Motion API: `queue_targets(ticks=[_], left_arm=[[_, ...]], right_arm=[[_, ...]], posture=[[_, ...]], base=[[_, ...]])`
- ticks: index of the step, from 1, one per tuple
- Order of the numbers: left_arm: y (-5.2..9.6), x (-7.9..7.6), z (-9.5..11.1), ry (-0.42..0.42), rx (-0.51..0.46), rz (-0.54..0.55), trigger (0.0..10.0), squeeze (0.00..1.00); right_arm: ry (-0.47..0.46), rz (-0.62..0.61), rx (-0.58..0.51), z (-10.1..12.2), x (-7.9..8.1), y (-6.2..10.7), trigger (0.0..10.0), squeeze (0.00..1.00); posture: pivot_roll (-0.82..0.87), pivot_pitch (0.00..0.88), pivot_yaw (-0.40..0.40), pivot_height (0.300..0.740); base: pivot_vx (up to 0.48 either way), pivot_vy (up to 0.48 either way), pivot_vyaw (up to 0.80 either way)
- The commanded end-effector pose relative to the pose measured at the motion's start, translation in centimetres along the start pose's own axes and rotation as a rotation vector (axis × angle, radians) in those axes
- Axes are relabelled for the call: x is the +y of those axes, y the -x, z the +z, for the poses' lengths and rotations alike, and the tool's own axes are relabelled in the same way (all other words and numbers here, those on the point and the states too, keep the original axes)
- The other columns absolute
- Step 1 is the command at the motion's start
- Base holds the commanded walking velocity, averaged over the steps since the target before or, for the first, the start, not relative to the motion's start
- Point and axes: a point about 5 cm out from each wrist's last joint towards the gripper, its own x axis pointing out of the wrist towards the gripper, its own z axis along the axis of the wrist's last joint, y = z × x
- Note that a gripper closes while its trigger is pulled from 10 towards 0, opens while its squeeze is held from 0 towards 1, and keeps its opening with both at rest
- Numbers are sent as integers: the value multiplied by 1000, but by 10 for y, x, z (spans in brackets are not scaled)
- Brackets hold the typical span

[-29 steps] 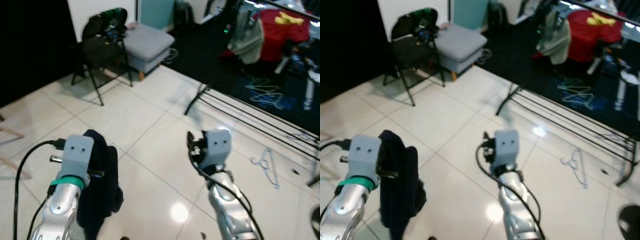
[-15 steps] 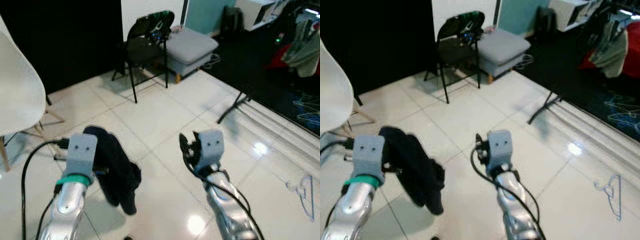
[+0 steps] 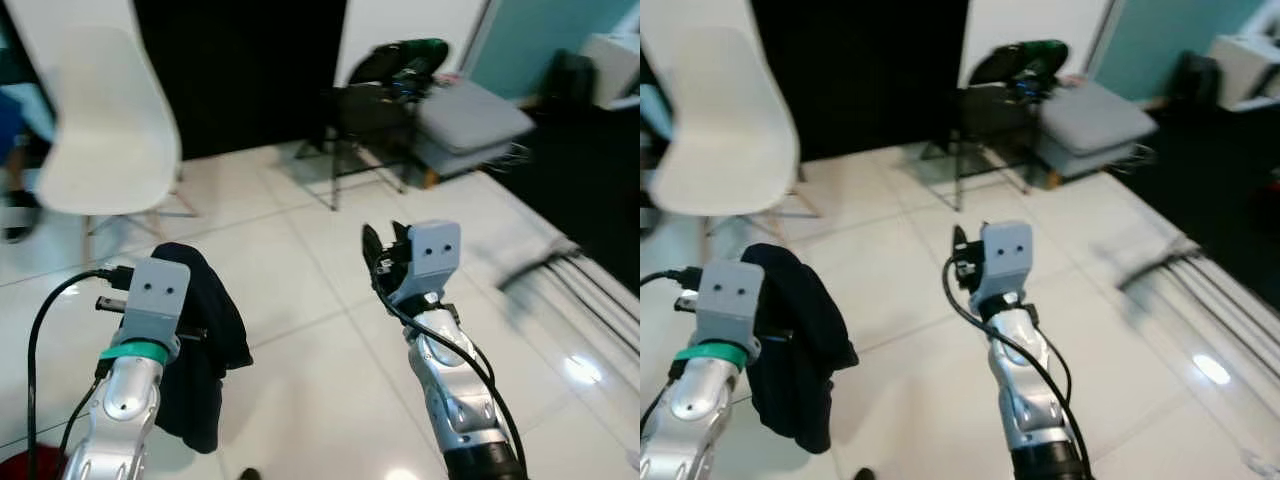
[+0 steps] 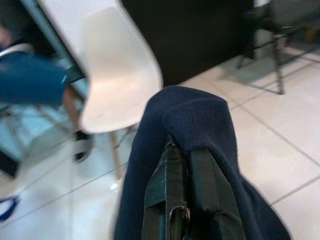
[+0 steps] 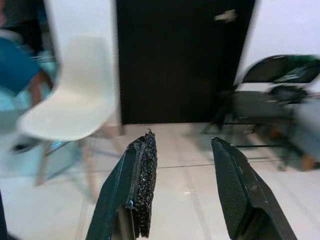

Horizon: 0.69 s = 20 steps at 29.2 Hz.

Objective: Hang hanger

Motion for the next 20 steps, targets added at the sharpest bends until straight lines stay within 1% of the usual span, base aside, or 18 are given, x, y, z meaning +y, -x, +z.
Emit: queue_targets(ticks=[1, 3, 6, 9, 14, 20], left_arm=[[-2, 0, 17, -6, -78, 3, 10000, 0], [-5, 4, 27, 2, -105, 7, 10000, 0], [-6, 5, 32, 8, -114, 11, 10000, 0], [-11, 6, 43, 28, -145, 3, 10000, 0], [-14, 5, 48, 27, -163, -7, 10000, 0], [-13, 3, 48, 32, -163, -23, 10000, 0]], right_arm=[[-11, -26, 14, -1, -7, 2, 10000, 0], [-13, -29, 4, 2, -8, 0, 10000, 0], [-13, -29, 1, 3, -8, 0, 10000, 0], [-12, -39, -1, 4, -10, -1, 10000, 0], [-12, -40, -1, 6, -11, -1, 10000, 0], [-11, -37, 7, 4, -10, 0, 10000, 0]], posture=[[83, 28, -16, 740], [88, 27, -12, 740], [89, 27, -10, 740], [79, 31, -12, 740], [80, 28, -7, 740], [79, 29, -11, 740]], base=[[0, 0, 800], [0, 0, 800], [0, 0, 800], [0, 0, 798], [0, 0, 800], [0, 0, 799]])
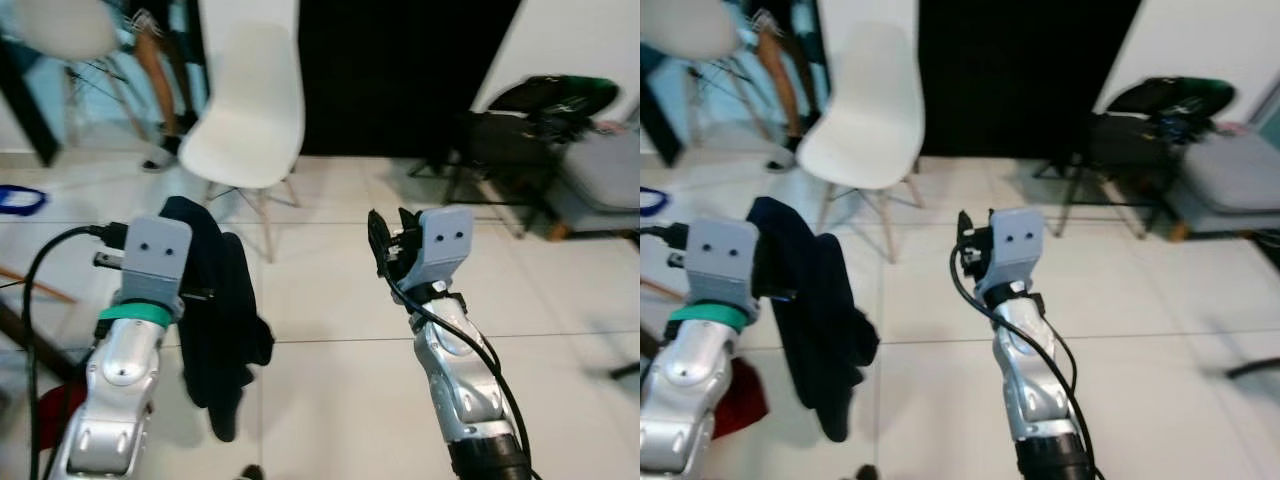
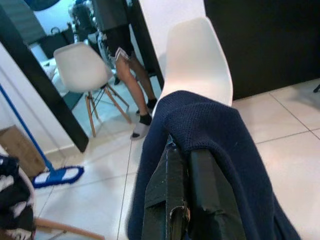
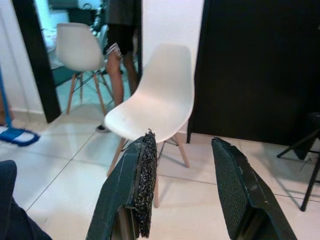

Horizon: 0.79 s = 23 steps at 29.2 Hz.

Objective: Hang hanger

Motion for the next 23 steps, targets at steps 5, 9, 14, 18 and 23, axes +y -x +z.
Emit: queue_targets(ticks=[5, 9, 14, 18, 23], left_arm=[[2, -2, 8, 15, -32, -11, 10000, 0], [2, -2, 9, -10, -42, -12, 10000, 0], [1, -3, 9, -64, -50, -15, 10000, 0], [1, -2, 10, -65, -50, -13, 10000, 0], [1, 0, 11, -76, -54, 1, 10000, 0]], right_arm=[[-6, -8, 27, -5, -2, 3, 10000, 0], [-7, -5, 27, -5, 0, 3, 10000, 0], [-10, -1, 27, -4, 0, 3, 10000, 0], [-11, -1, 27, -4, 1, 3, 10000, 0], [-14, 1, 26, -3, 1, 3, 10000, 0]], posture=[[79, 30, -12, 740], [82, 29, -12, 740], [82, 35, -10, 740], [82, 37, -10, 740], [85, 38, -10, 740]], base=[[0, 0, 798], [0, 0, 794], [0, 0, 796], [0, 0, 798], [0, 0, 800]])
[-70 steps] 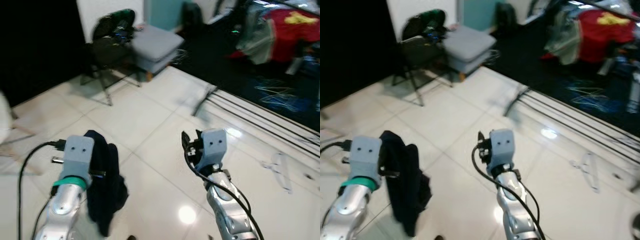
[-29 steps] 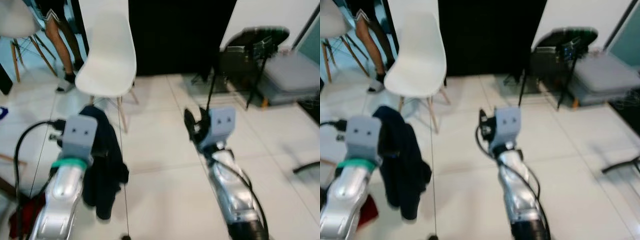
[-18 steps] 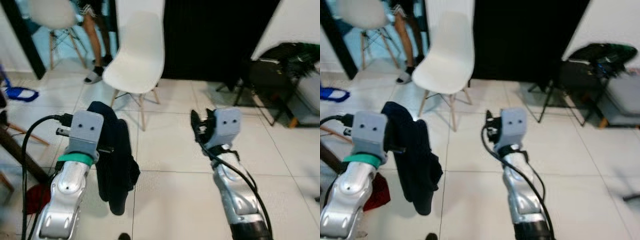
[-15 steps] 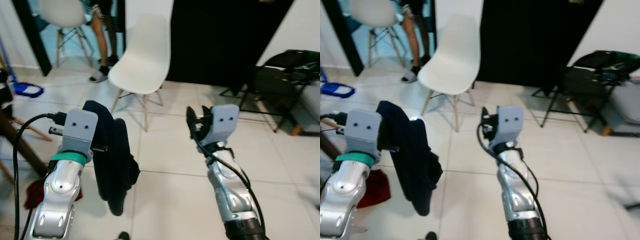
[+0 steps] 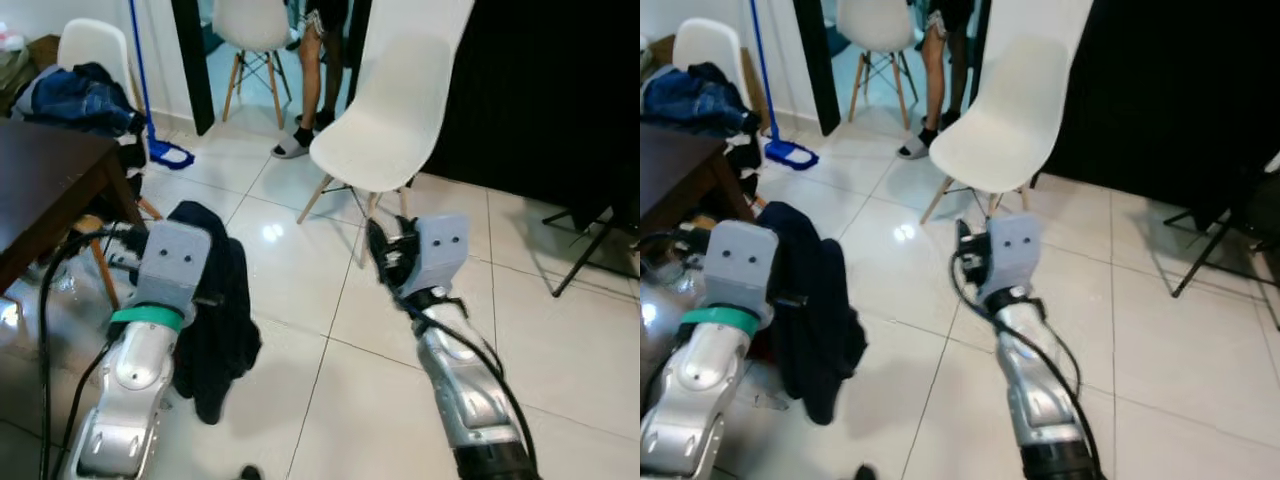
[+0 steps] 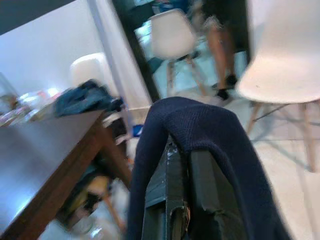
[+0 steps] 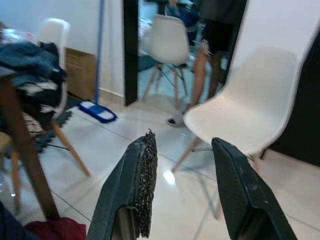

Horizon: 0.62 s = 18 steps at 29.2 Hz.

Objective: Hang hanger

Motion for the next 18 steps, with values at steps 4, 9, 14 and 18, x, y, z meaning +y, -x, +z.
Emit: queue_targets(ticks=[4, 9, 14, 18], left_arm=[[1, 1, 5, -10, -25, 13, 10000, 0], [0, 1, 5, -15, -27, 20, 10000, 0], [0, 2, 7, -21, -33, 34, 10000, 0], [0, 2, 7, -25, -30, 38, 10000, 0]], right_arm=[[-9, 9, 18, -4, 3, 4, 10000, 0], [-14, 9, 15, -3, 4, 3, 10000, 0], [-15, 11, 14, -3, 4, 3, 10000, 0], [-16, 11, 14, -2, 4, 3, 10000, 0]], posture=[[87, 37, -8, 740], [87, 38, -7, 740], [88, 39, -8, 740], [90, 40, -8, 740]], base=[[0, 0, 798], [0, 0, 799], [0, 0, 796], [0, 0, 798]])
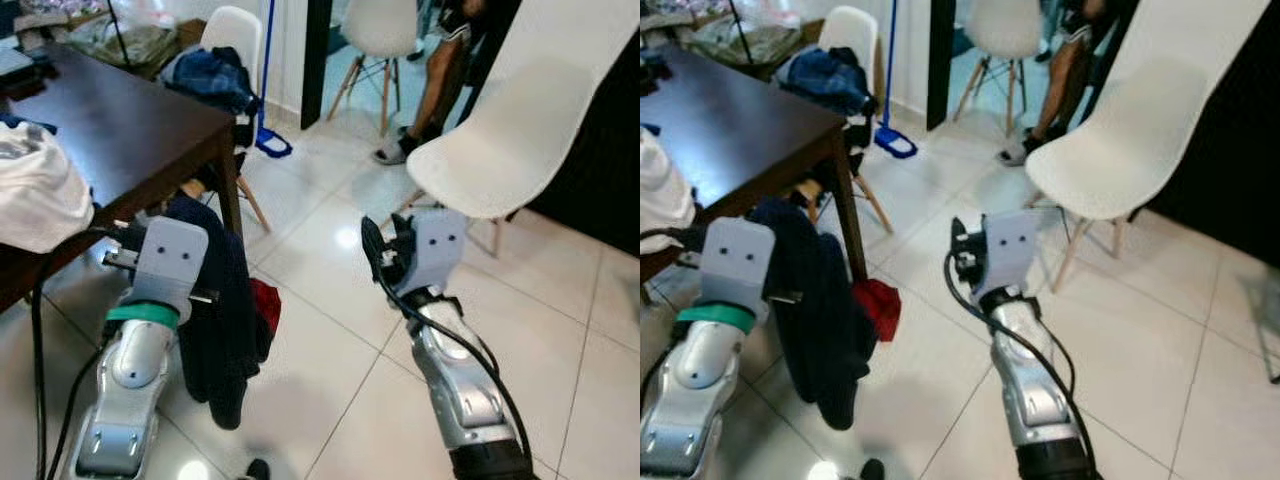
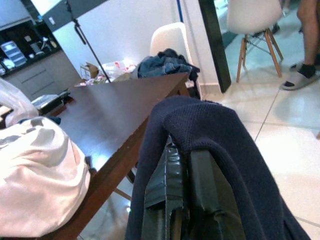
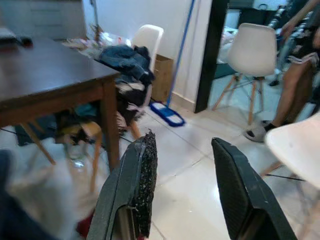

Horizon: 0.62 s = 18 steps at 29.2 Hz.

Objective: Hang hanger

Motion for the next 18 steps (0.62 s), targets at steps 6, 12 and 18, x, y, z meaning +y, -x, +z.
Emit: queue_targets(ticks=[6, 12, 18], left_arm=[[1, 7, 2, -15, -14, 31, 10000, 0], [1, 8, 1, -22, -7, 46, 10000, 0], [0, 12, -5, 7, 43, 78, 10000, 0]], right_arm=[[-17, 16, 2, 0, 6, 0, 10000, 0], [-20, 19, 2, 0, 8, 0, 10000, 0], [-21, 18, 2, 0, 8, 0, 10000, 0]], posture=[[92, 40, -6, 740], [93, 42, -5, 740], [95, 43, -5, 740]], base=[[0, 0, 799], [0, 0, 799], [0, 0, 800]])
